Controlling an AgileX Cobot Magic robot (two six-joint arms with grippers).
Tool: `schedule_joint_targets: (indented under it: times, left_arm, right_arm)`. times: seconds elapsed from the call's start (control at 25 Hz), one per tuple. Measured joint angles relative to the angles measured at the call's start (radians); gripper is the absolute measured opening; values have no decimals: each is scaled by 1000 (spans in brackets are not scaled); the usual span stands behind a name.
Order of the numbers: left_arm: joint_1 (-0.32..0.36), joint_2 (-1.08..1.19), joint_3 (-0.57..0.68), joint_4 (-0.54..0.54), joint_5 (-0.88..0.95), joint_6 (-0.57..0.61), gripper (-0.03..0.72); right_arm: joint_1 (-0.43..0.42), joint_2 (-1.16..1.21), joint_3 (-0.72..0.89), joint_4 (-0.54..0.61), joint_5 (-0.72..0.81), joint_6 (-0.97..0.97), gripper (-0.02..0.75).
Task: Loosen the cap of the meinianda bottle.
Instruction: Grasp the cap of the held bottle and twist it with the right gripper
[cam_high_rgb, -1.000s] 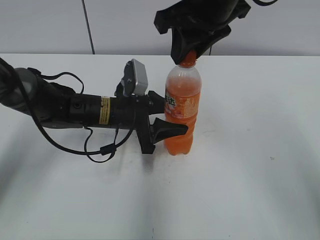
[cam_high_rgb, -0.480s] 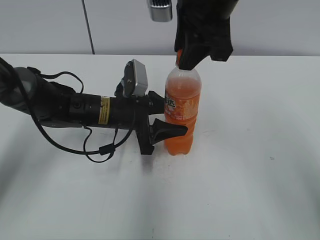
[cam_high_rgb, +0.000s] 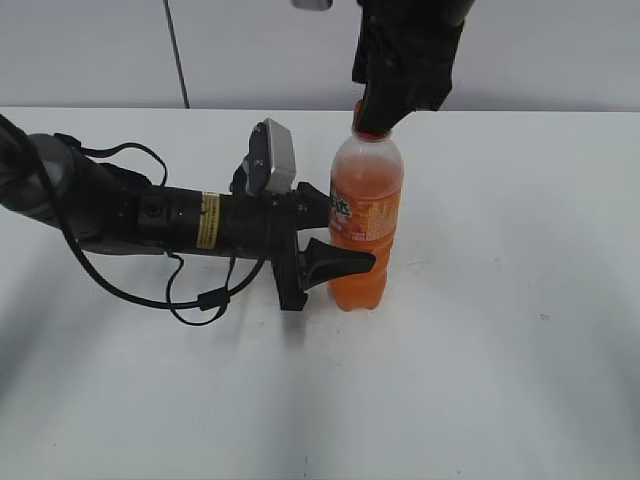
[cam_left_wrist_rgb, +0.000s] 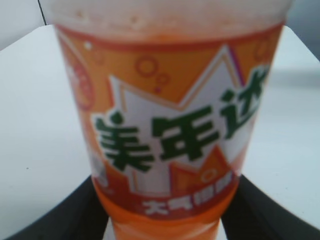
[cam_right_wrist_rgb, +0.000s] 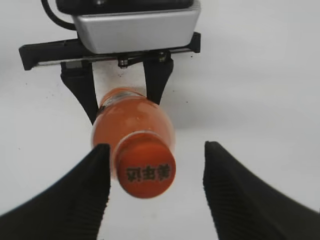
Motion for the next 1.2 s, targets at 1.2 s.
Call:
schedule_joint_targets:
  times: [1.2]
  left_arm:
    - [0, -1, 0, 1, -1, 1, 401]
  right_arm:
    - [0, 9, -8, 3, -4, 1336, 441]
